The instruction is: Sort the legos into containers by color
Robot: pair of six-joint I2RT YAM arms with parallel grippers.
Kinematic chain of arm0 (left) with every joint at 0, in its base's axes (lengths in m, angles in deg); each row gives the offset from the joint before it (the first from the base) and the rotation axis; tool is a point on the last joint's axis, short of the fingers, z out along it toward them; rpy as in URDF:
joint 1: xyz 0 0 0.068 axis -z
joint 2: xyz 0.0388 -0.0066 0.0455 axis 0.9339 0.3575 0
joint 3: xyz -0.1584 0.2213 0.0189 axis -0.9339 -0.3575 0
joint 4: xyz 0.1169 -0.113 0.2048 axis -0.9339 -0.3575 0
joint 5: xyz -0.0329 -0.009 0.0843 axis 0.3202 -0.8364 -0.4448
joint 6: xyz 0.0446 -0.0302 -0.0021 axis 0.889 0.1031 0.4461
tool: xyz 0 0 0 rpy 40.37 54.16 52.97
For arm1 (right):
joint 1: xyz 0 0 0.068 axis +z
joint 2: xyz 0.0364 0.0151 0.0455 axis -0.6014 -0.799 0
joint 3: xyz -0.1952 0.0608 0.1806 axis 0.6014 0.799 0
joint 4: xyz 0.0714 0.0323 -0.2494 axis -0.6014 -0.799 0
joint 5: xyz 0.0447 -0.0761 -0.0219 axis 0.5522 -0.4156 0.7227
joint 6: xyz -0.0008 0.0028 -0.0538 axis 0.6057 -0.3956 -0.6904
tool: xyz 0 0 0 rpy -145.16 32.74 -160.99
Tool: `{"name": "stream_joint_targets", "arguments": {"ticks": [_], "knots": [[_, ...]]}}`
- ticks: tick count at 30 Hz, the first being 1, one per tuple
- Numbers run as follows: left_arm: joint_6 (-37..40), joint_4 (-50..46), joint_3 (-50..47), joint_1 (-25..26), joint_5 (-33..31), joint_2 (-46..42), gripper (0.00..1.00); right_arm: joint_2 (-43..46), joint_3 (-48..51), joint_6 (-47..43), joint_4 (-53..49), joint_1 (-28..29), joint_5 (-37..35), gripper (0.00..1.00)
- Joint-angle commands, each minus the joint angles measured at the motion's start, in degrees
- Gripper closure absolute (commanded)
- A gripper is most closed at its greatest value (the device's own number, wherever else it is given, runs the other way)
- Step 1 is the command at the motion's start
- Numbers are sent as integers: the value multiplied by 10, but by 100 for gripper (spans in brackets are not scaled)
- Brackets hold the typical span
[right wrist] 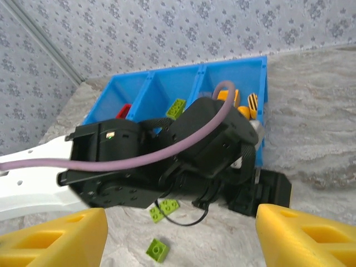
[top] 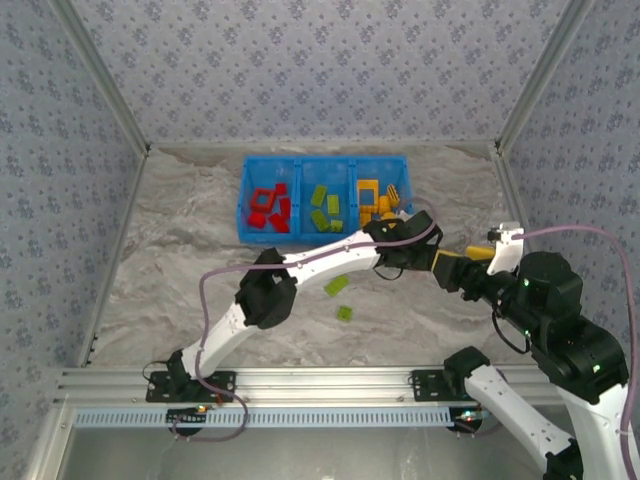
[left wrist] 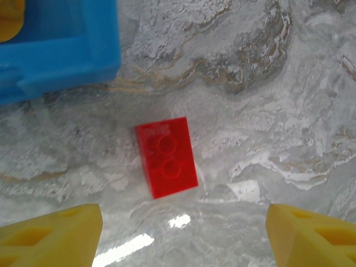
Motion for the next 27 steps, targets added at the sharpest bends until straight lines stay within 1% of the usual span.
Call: {"name": "stream_joint_targets", "arguments": {"ticks": [1,7,11,14,17,22,24,26,27], "knots": [[9,-36,61,4,-14,40,23,11,-22,19,-33,3,10,27],[5,-45,85,4,-45,76,23,13,-17,32,-23,2,18,27],[14,-35,101,5,-50,99,25,14,-11,35,-21,2,20,27],[21,-39,124,8,-55,120,31,17,-5,39,-18,3,21,27],[26,-40,137,12,-62,134,35,19,1,44,-15,2,20,27],[26,-51,140,13,-79,142,47,19,10,44,-9,2,24,27],[31,-54,140,12,-84,141,57,19,14,42,-8,2,27,27],[34,-58,140,13,-89,136,60,19,15,40,-8,2,26,27],[37,-60,139,14,-89,132,64,19,15,38,-9,3,23,27]]}}
